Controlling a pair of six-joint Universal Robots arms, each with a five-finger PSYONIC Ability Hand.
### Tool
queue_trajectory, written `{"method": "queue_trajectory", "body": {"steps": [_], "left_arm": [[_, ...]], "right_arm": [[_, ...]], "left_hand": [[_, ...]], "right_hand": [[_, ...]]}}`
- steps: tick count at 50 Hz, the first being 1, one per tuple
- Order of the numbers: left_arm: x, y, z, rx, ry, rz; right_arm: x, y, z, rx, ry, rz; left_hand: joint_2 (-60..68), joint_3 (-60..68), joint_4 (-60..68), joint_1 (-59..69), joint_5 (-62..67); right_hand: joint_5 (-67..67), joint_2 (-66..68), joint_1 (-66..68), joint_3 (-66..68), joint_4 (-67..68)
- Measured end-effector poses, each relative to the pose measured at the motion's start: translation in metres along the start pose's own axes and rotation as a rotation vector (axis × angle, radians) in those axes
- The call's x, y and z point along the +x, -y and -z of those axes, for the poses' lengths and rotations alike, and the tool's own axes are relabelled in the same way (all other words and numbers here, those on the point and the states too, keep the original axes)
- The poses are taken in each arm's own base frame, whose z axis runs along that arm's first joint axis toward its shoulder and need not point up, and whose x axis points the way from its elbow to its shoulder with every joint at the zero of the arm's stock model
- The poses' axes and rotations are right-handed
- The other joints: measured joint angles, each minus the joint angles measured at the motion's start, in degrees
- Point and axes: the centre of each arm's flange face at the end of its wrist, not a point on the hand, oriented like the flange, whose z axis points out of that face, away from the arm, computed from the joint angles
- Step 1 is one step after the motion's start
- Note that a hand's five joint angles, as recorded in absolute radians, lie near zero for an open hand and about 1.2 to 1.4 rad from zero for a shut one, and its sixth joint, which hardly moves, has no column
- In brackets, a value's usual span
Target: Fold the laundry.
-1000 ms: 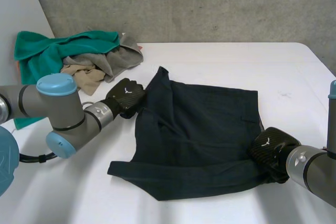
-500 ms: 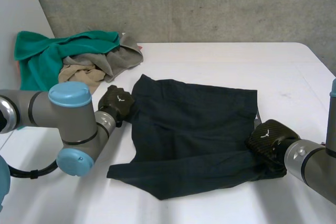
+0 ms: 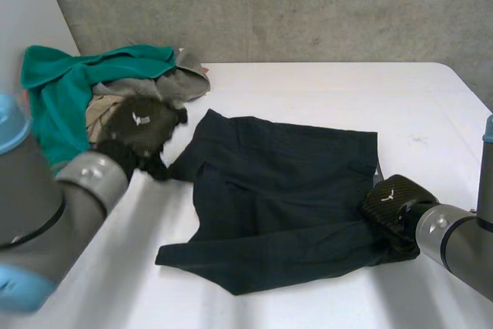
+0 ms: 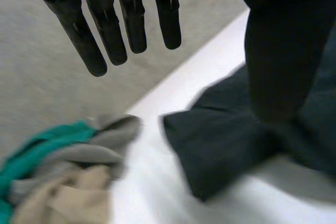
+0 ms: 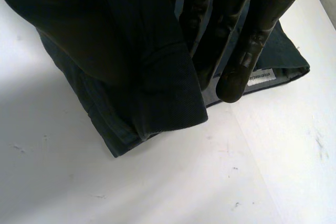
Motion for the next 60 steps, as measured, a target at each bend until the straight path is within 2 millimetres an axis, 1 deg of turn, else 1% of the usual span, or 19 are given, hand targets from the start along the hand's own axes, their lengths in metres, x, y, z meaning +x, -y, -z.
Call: {"method": "queue_trajectory", "body": {"steps": [2,8,16,17,20,25,28,32,35,37,39,41,49,54,55,57,58,59,60], "left_arm": [[0.015,-0.009,0.024,-0.079,-0.097,0.040],[0.041,-0.033,0.057,-0.262,-0.262,0.106],[0.050,-0.051,0.055,-0.318,-0.293,0.123],[0.051,-0.054,0.052,-0.318,-0.291,0.122],[0.053,-0.059,0.047,-0.318,-0.289,0.121],[0.057,-0.067,0.040,-0.327,-0.294,0.118],[0.063,-0.070,0.039,-0.335,-0.313,0.106],[0.066,-0.063,0.044,-0.327,-0.321,0.087],[0.062,-0.048,0.053,-0.316,-0.307,0.063],[0.055,-0.032,0.067,-0.314,-0.295,0.031],[0.053,-0.027,0.073,-0.317,-0.294,0.017],[0.047,-0.016,0.092,-0.343,-0.305,-0.037],[0.050,-0.010,0.128,-0.434,-0.412,-0.199],[0.053,-0.008,0.119,-0.419,-0.423,-0.246],[0.054,-0.005,0.100,-0.379,-0.393,-0.267],[0.054,-0.005,0.100,-0.379,-0.393,-0.267],[0.054,0.001,0.065,-0.306,-0.315,-0.284],[0.053,0.003,0.051,-0.277,-0.280,-0.288],[0.053,0.003,0.051,-0.277,-0.280,-0.288]], "right_arm": [[0.001,0.001,0.000,0.002,-0.003,-0.016],[0.001,0.001,0.000,0.003,-0.004,-0.030],[0.001,0.000,0.000,0.000,-0.003,-0.032],[0.001,0.000,0.000,-0.001,-0.002,-0.032],[0.000,-0.001,0.000,-0.004,0.000,-0.033],[-0.001,-0.002,0.000,-0.007,0.002,-0.037],[0.000,-0.002,0.001,-0.006,0.001,-0.045],[0.001,-0.001,0.004,-0.005,-0.005,-0.049],[0.002,0.001,0.010,-0.006,-0.009,-0.043],[0.001,0.001,0.020,-0.019,0.005,-0.029],[0.001,0.001,0.021,-0.022,0.008,-0.027],[-0.001,0.000,0.035,-0.054,0.046,0.008],[0.003,-0.003,0.050,-0.109,0.092,0.071],[0.010,0.001,0.047,-0.092,0.066,0.078],[0.013,0.003,0.044,-0.080,0.051,0.080],[0.013,0.003,0.044,-0.080,0.051,0.080],[0.027,0.012,0.021,-0.022,-0.016,0.087],[0.030,0.013,0.017,-0.013,-0.026,0.088],[0.030,0.013,0.017,-0.013,-0.026,0.088]], "left_hand": [[1.12,0.88,1.33,0.36,1.91],[1.85,1.68,2.56,0.36,2.98],[6.32,6.18,6.61,5.64,6.86],[12.03,11.60,12.38,12.31,12.43],[14.57,14.33,15.06,14.85,14.99],[29.25,28.93,29.73,30.16,29.53],[42.69,41.87,43.06,40.78,42.10],[43.99,43.25,44.44,40.78,42.30],[43.99,43.37,44.44,40.78,42.30],[43.99,43.38,44.44,40.78,42.30],[43.99,43.38,44.44,40.78,42.30],[44.00,43.38,44.44,40.78,42.30],[44.00,43.37,44.67,40.78,42.30],[44.00,43.37,44.67,40.78,42.30],[44.00,43.37,44.67,40.78,42.30],[44.00,43.37,44.67,40.78,42.30],[44.14,43.39,44.68,40.78,43.15],[44.15,43.39,44.68,40.78,43.15],[44.15,43.39,44.68,40.78,43.15]], "right_hand": [[0.00,0.00,0.00,0.00,0.00],[0.00,0.00,0.00,0.00,0.00],[0.00,0.00,-0.05,-0.01,0.00],[0.00,0.00,-0.05,-0.02,0.00],[0.00,0.00,-0.05,0.00,0.00],[0.00,-0.01,-0.05,0.00,0.00],[0.00,0.00,-0.05,0.00,0.00],[0.00,0.00,-0.05,0.00,0.00],[0.00,0.00,-0.05,0.00,0.00],[0.00,0.00,-0.05,0.00,0.00],[0.00,0.00,-0.05,0.00,0.00],[0.00,0.00,-0.05,-0.01,0.00],[0.00,0.00,-0.05,0.00,0.00],[0.00,0.00,-0.05,0.00,0.00],[0.00,-0.01,-0.05,0.00,0.02],[0.00,-0.01,-0.05,0.00,0.02],[0.01,0.00,-0.05,0.00,0.02],[0.01,0.00,-0.05,0.00,0.02],[0.01,0.00,-0.05,0.00,0.02]]}}
